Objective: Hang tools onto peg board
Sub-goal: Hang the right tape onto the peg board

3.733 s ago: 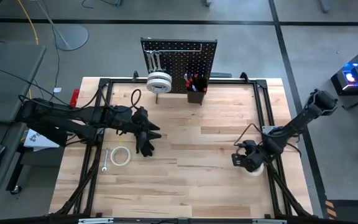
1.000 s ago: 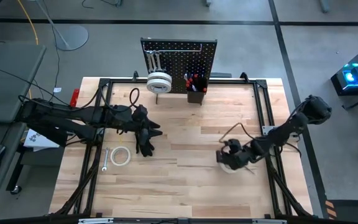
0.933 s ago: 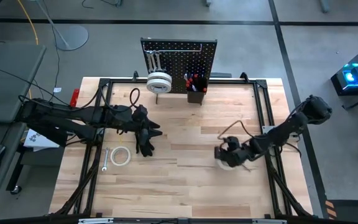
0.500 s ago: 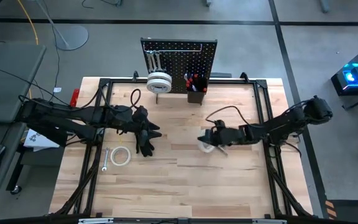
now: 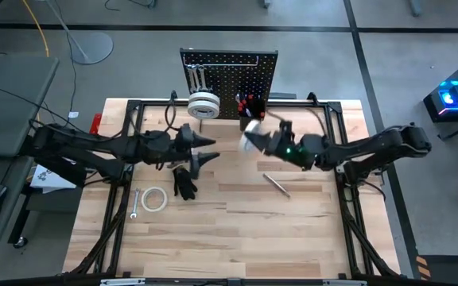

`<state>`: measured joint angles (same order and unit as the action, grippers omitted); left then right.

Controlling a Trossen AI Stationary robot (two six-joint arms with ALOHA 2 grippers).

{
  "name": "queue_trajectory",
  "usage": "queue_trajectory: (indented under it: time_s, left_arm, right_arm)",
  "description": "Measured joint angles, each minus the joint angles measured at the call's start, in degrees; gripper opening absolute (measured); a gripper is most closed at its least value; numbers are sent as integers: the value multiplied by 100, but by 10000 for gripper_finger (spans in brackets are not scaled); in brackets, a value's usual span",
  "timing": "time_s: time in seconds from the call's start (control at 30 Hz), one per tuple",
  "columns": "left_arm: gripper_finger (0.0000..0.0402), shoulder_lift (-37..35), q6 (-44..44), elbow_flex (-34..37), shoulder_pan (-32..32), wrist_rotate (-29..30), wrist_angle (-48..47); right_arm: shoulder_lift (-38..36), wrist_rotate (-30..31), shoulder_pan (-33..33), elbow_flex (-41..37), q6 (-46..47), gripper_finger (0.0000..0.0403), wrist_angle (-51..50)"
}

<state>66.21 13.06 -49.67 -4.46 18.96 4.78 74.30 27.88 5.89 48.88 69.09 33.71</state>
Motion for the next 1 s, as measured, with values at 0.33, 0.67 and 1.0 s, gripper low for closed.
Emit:
queue_trajectory:
  time_s: [0.33,0.67,1.0]
  left_arm:
    - [216,1351,-2213,-1562,-245,715,174]
    - [223,1765,-2507,-2024,-197,1798,564]
    - [223,1813,-1983,-2024,-112,1383,691]
  right_arm:
    - [135,395,-101,1322,-766,41,-1053]
    - [241,971,66,1485,-769,41,-1003]
    - [249,1010,103,1485,-797,41,-861]
